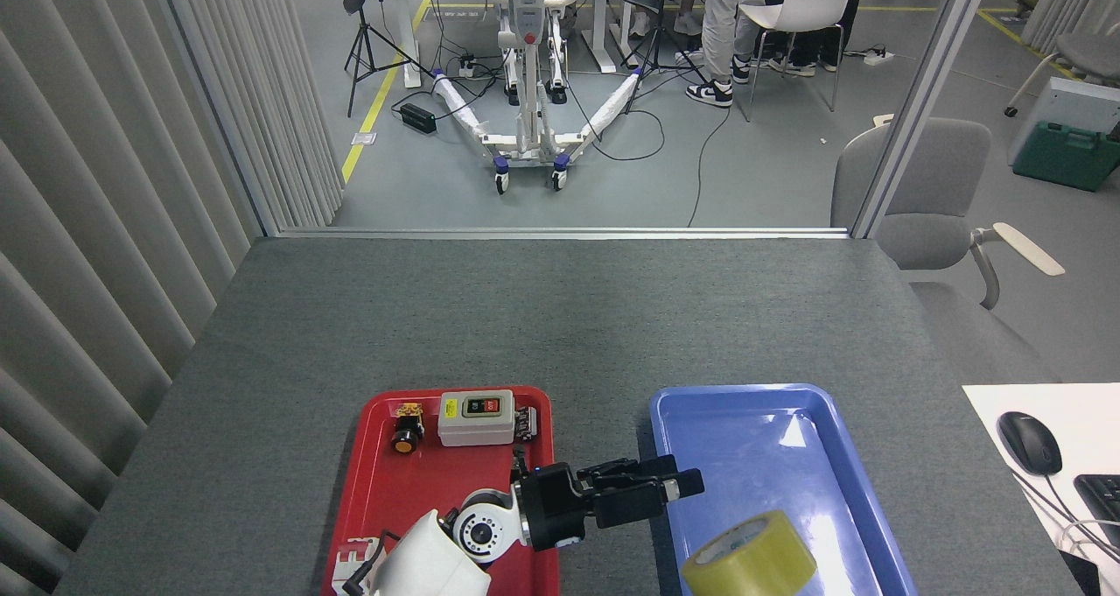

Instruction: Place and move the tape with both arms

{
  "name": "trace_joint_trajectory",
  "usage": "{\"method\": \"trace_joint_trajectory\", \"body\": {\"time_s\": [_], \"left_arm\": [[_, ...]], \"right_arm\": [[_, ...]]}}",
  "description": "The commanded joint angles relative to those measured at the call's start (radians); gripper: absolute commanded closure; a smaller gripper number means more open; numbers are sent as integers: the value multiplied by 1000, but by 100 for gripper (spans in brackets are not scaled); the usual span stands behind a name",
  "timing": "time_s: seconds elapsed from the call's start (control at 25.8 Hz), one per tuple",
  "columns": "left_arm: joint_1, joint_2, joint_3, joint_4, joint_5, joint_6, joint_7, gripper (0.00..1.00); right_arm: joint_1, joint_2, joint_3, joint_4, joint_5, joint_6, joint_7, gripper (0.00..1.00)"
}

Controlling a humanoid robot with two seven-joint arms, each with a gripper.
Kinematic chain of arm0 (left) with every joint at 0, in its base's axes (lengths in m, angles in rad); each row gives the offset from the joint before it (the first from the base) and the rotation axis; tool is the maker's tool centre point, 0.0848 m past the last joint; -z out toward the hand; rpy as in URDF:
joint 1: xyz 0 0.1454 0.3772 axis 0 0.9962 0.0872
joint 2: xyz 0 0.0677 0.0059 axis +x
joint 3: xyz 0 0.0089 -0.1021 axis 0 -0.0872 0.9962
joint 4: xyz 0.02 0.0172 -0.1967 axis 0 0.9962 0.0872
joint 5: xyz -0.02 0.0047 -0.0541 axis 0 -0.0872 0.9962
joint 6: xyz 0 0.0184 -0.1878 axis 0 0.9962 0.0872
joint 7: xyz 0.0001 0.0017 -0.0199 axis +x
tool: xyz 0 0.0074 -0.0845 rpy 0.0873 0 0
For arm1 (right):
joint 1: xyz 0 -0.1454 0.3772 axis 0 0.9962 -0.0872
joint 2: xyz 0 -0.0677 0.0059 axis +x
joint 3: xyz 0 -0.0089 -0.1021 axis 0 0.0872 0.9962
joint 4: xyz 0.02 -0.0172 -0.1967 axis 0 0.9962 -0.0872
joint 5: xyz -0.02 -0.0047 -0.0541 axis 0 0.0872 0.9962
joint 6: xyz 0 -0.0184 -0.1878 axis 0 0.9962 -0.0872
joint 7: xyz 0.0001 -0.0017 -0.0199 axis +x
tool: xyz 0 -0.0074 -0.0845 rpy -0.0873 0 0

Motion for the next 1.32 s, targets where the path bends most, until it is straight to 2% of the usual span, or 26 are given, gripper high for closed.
{"method": "trace_joint_trajectory", "body": {"time_s": [0.0, 0.15, 0.23, 0.31, 0.43, 0.5, 0.66, 0.74, 0.81, 0.89, 1.01, 1.08, 1.2, 1.28], "left_arm": [[9, 4, 103, 3, 8, 0, 4, 1], [43, 26, 272, 2, -12, 0, 0, 1], [46, 60, 336, 2, -46, 0, 3, 1], [53, 80, 410, 0, -113, 0, 14, 4], [72, 83, 545, -14, -319, 0, 83, 7], [72, 83, 629, -32, -501, 0, 147, 10], [109, 80, 747, -142, -813, 0, 325, 14], [161, 75, 750, -231, -880, 23, 416, 5], [216, 80, 750, -313, -884, 115, 477, 5], [279, 81, 750, -397, -888, 170, 524, 5], [333, 81, 750, -449, -893, 213, 598, 5], [337, 92, 749, -449, -914, 218, 636, 5], [334, 146, 753, -478, -1000, 227, 658, 3], [339, 150, 752, -492, -1048, 257, 667, 2]], "right_arm": [[1, -3, -26, -2, -28, 5, 4, 100], [-2, 26, -54, -4, -82, -2, 38, 100], [-3, 58, -80, -10, -128, 2, 100, 100], [-8, 57, -103, -9, -160, 20, 169, 100], [-52, 28, -100, -9, -171, 190, 278, 100], [-123, -24, -95, -10, -202, 242, 317, 100], [-197, -121, -94, -33, -386, 250, 507, 100], [-212, -179, -95, -33, -450, 235, 579, 100], [-218, -222, -101, -33, -467, 176, 630, 100], [-233, -239, -104, -33, -498, 117, 706, 100], [-276, -244, -103, -47, -568, 150, 786, 100], [-295, -235, -103, -47, -570, 207, 788, 100], [-309, -221, -103, -48, -572, 264, 808, 100], [-313, -221, -103, -48, -575, 264, 884, 100]]}}
